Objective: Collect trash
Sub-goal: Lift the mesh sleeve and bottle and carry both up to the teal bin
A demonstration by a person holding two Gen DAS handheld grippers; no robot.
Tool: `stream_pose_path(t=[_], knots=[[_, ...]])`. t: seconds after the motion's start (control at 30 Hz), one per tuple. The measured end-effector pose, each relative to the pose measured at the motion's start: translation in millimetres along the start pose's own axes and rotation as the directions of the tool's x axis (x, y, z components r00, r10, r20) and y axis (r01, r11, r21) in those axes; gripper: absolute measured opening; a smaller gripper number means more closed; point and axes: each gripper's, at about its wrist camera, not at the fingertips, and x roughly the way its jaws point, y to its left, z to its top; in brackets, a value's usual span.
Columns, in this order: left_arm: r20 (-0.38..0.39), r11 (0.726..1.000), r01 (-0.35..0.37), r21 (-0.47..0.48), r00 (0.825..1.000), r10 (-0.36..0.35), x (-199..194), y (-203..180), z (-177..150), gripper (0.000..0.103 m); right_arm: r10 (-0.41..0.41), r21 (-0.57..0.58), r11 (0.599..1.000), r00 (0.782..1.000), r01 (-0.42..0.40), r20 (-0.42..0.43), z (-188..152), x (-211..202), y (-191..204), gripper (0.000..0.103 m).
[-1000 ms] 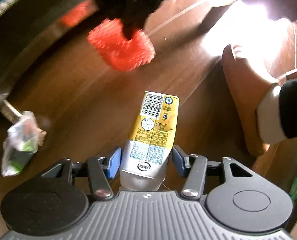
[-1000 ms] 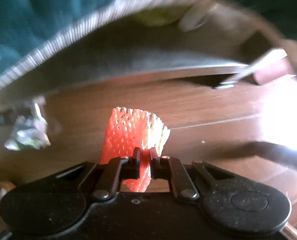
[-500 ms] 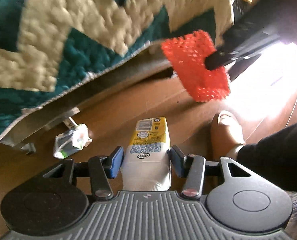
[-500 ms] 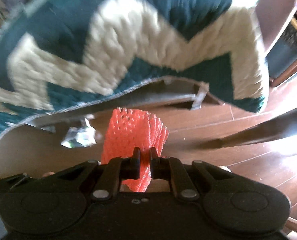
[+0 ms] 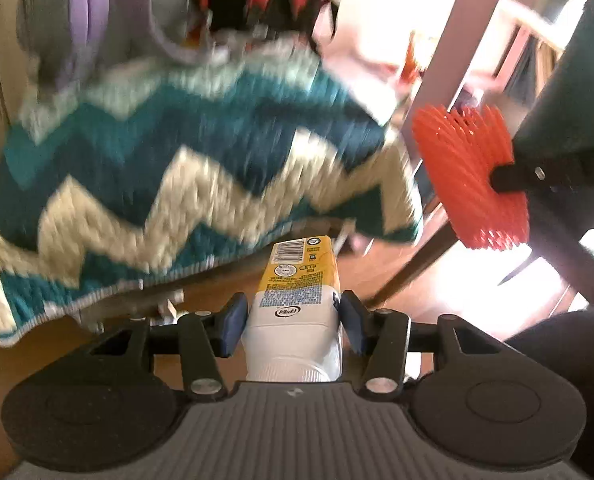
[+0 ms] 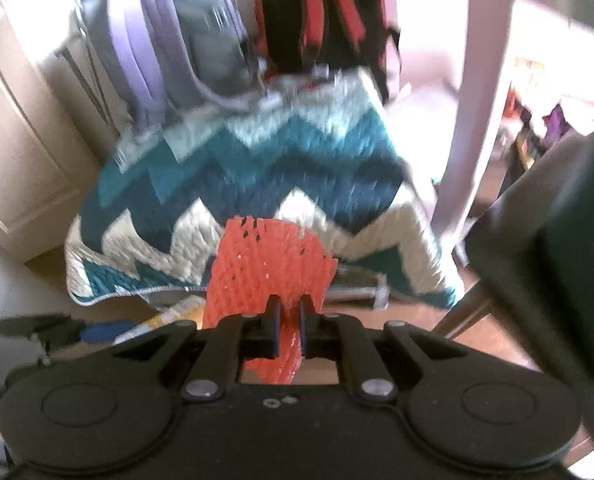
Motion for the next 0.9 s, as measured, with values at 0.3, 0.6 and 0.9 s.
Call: stream_pose_path(t=[0.3, 0.6, 0.9], knots=[[0.216, 0.997, 0.049, 0.064, 0.974, -0.061, -87.9, -60.3, 66.6, 0.049, -0.055, -0.081, 0.994, 0.976, 0.073, 0.209, 21.4, -126.8, -18.6, 0.008], [0.377, 0.980, 0.119, 0.158, 0.910, -0.171, -154.4, -137.9, 147.1, 0.036, -0.159, -0.028, 0.982, 0.903, 0.186, 0.400, 46.1, -222.5, -59.8, 0.008], [0.361, 0.964, 0.163, 0.212, 0.903, -0.232, -151.2, -202.8, 185.5, 0.016, -0.235, 0.092, 0.972, 0.845, 0.218, 0.481, 52.6, -268.0, -114.3, 0.008]])
